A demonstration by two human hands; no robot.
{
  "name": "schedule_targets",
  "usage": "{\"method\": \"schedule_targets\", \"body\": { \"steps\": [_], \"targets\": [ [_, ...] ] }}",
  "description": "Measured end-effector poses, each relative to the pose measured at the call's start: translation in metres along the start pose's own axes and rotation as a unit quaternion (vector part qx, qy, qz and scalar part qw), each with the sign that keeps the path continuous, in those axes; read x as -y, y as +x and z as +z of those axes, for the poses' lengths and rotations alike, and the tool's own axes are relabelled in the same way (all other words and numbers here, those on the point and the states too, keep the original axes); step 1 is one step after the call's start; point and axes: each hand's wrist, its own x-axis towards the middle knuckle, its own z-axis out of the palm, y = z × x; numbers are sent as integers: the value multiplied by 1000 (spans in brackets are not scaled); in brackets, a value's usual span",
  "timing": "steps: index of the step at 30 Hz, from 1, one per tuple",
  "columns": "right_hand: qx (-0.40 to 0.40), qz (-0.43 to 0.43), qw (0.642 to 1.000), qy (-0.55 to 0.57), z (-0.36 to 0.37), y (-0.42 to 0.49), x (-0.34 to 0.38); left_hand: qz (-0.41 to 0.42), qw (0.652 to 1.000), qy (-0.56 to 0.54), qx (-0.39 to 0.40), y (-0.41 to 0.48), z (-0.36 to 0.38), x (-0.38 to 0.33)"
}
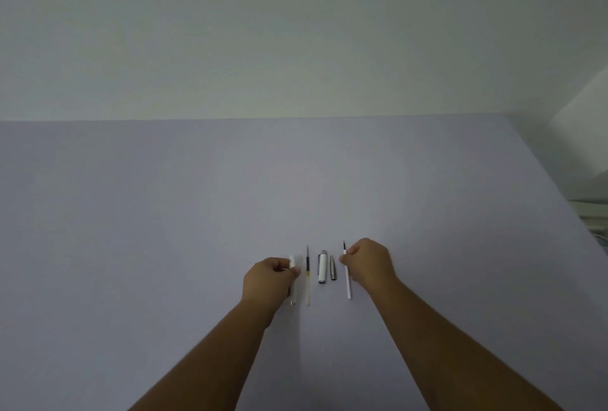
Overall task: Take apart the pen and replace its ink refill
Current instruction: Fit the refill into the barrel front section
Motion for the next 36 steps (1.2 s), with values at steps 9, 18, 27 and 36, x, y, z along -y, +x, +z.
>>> {"method": "schedule_targets", "body": {
  "steps": [9, 18, 27, 36],
  "targets": [
    [-54, -48, 997, -14, 7, -10, 13, 3, 1000, 6, -10, 5, 0, 0],
    [24, -173, 936, -305, 45, -27, 52, 0, 999, 29, -32, 4, -20, 3],
    [-23, -116, 990, -83, 41, -35, 67, 13, 998, 51, -36, -2, -33, 5],
    [-49, -142, 961, 234, 2, -34, 75, 75, 993, 84, -17, -18, -23, -12]
  ]
}}
